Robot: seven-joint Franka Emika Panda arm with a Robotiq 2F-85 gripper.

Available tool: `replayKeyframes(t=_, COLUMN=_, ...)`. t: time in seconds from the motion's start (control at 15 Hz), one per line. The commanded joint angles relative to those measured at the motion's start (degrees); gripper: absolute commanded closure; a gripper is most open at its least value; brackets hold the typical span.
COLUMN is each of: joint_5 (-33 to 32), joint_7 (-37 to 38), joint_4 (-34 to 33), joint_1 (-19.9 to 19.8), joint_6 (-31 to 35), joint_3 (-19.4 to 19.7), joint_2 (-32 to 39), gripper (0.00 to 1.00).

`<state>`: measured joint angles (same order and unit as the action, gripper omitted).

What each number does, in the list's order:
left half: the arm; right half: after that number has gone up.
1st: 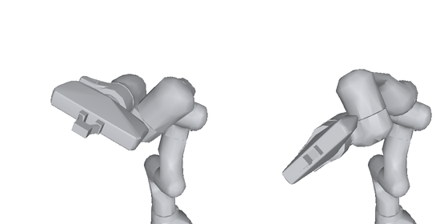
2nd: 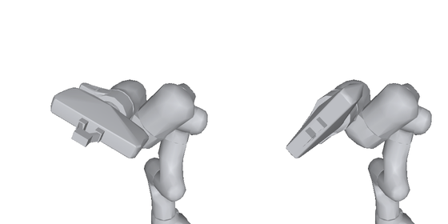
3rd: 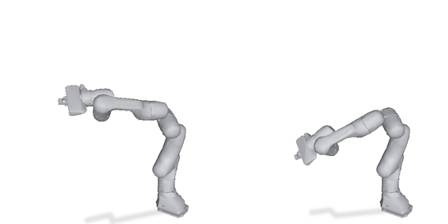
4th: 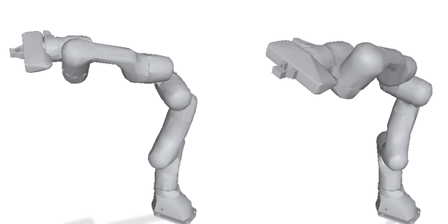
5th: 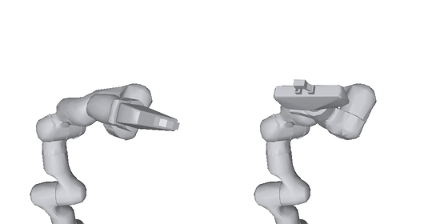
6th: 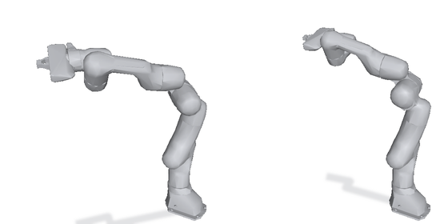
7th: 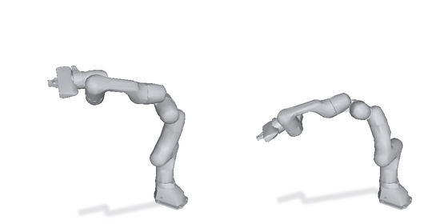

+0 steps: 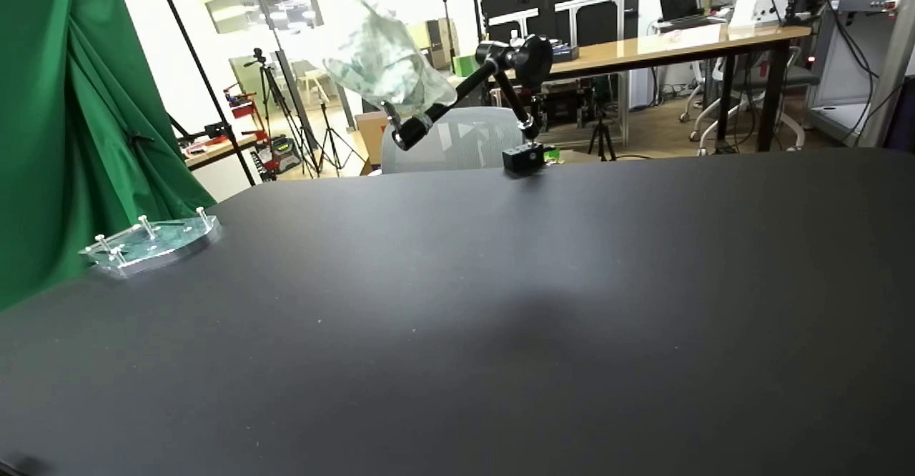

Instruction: Pick the cloth on the table and put it on the stand

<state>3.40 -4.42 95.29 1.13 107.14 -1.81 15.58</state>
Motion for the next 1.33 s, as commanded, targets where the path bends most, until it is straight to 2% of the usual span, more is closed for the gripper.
replayKeyframes(t=0.0, joint_5=1.5, joint_7=-0.4, joint_4=0.8, joint_1=-1.1, joint_6=-3.4, joint_3=0.2, joint_2=2.3, gripper=0.99)
replayKeyframes(t=0.2, joint_5=1.7, joint_7=-0.8, joint_4=1.7, joint_1=-2.0, joint_6=-5.1, joint_3=0.5, joint_2=4.6, gripper=0.99)
replayKeyframes(t=0.33, joint_5=2.2, joint_7=-1.5, joint_4=2.7, joint_1=-2.7, joint_6=-3.8, joint_3=0.5, joint_2=5.5, gripper=0.99)
replayKeyframes(t=1.0, joint_5=2.3, joint_7=-8.3, joint_4=8.4, joint_1=-3.0, joint_6=15.5, joint_3=-1.0, joint_2=4.3, gripper=0.99)
replayKeyframes(t=1.27, joint_5=2.6, joint_7=-9.0, joint_4=10.5, joint_1=-2.7, joint_6=18.5, joint_3=-1.9, joint_2=2.0, gripper=0.99)
